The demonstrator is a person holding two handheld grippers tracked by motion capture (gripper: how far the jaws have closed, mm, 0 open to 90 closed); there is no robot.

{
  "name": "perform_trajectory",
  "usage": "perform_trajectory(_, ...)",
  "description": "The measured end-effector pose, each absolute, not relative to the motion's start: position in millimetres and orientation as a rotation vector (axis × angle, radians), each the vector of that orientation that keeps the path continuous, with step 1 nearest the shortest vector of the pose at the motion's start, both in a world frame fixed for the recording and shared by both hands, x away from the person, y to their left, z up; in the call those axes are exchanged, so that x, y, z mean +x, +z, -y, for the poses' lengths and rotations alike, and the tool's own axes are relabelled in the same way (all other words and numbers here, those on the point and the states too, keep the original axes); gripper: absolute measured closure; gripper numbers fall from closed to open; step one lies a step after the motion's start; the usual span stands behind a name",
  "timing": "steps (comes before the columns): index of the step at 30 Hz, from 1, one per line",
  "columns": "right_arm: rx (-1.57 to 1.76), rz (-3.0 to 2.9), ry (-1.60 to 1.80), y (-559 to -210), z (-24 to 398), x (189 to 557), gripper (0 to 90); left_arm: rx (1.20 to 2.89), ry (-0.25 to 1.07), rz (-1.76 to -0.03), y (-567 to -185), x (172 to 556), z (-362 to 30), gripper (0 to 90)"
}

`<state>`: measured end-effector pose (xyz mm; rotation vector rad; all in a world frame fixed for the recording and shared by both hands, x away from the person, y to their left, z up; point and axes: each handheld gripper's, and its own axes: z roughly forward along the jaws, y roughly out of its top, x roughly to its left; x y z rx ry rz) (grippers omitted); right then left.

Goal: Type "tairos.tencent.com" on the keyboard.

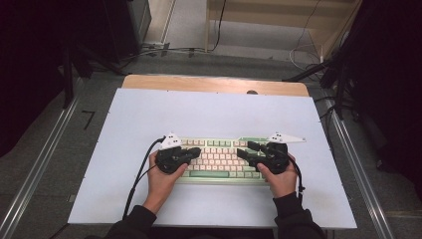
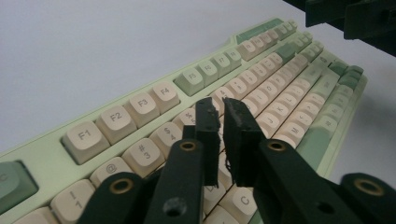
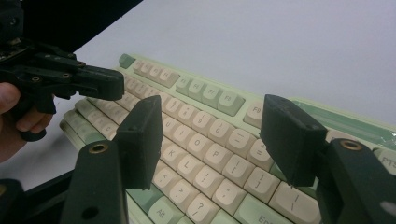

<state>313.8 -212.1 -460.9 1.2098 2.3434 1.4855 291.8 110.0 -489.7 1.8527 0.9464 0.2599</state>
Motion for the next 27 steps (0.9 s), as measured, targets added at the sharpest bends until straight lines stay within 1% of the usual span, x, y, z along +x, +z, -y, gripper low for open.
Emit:
perform_trajectory(1, 1.208, -2.347, 1.481, -461.2, 212.1, 313.8, 37.1, 1.858, 0.254, -0.944, -489.8, 292.2, -109.0, 90.0)
perform_trajectory(7, 1.205, -2.351, 1.477, -462.1, 210.6, 314.4, 37.2, 1.865, 0.240, -0.945, -490.3, 296.6, -103.7, 90.0)
perform_trajectory(19, 1.211, -2.364, 1.463, -464.3, 209.6, 314.7, 37.2, 1.933, 0.245, -0.928, -489.8, 302.3, -89.1, 90.0)
perform_trajectory(27, 1.205, -2.362, 1.472, -463.6, 208.9, 312.9, 37.2, 1.954, 0.253, -0.951, -491.2, 304.1, -87.7, 90.0)
